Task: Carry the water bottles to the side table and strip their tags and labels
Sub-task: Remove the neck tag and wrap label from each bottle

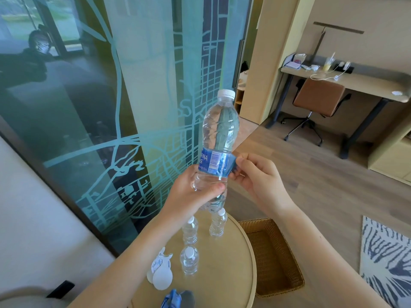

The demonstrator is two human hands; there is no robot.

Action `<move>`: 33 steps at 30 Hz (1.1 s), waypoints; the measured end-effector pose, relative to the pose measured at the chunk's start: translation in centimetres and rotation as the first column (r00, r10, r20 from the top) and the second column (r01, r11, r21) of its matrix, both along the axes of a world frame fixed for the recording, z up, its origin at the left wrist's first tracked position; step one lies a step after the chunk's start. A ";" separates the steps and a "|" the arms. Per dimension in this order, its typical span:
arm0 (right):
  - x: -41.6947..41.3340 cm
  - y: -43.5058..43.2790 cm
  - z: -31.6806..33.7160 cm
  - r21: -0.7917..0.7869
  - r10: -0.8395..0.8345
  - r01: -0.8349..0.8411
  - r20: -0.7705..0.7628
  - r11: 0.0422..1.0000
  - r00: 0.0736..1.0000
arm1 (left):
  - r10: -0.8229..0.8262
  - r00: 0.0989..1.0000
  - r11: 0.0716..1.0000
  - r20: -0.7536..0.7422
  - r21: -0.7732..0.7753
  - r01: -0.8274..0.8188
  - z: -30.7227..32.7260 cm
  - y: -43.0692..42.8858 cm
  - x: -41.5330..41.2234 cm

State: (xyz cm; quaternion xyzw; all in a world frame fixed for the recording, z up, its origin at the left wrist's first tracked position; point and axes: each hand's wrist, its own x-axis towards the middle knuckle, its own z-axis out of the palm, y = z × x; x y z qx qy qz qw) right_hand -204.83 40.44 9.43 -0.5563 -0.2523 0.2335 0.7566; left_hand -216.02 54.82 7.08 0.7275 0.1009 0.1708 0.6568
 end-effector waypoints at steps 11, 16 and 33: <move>-0.2 -0.6 0.5 -0.164 -0.133 0.191 0.312 0.968 0.941 | 0.084 0.996 0.994 -0.009 -0.065 -0.084 0.2 -0.7 0.3; -0.6 -0.6 0.6 -0.185 -0.208 0.284 0.347 0.941 0.915 | 0.099 0.995 0.992 -0.012 -0.077 -0.100 0.3 -1.0 0.3; -0.1 -1.6 1.6 -0.271 -0.101 0.296 0.559 0.916 0.823 | 0.139 0.986 0.986 -0.094 -0.084 -0.147 0.5 -0.8 -0.2</move>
